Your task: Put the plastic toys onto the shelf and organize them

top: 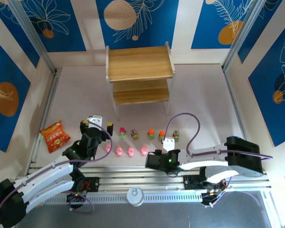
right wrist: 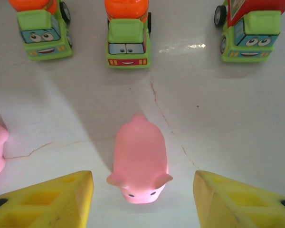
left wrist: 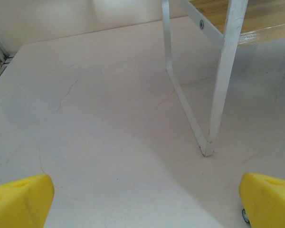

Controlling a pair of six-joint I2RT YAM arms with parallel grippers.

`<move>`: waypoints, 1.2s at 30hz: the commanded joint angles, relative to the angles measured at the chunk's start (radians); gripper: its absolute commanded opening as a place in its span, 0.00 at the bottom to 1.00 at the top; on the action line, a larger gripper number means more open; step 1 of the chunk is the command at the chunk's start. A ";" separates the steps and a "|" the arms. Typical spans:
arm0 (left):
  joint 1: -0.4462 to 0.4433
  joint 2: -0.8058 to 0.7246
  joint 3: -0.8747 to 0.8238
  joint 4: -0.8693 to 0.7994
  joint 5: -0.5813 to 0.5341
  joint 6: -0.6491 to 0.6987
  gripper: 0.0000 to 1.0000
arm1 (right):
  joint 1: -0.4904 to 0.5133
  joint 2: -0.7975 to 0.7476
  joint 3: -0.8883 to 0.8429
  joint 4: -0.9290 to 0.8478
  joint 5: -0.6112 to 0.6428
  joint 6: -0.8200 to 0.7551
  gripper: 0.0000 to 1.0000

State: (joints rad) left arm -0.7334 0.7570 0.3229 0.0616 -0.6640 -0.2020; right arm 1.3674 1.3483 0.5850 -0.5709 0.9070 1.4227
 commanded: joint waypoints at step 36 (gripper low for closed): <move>0.012 0.031 0.033 -0.007 0.010 -0.018 1.00 | -0.056 0.071 -0.031 0.082 -0.022 -0.048 0.38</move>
State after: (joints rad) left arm -0.7288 0.7887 0.3244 0.0589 -0.6624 -0.2047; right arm 1.3151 1.4113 0.5659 -0.4820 0.8669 1.3701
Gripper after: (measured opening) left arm 0.998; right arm 0.387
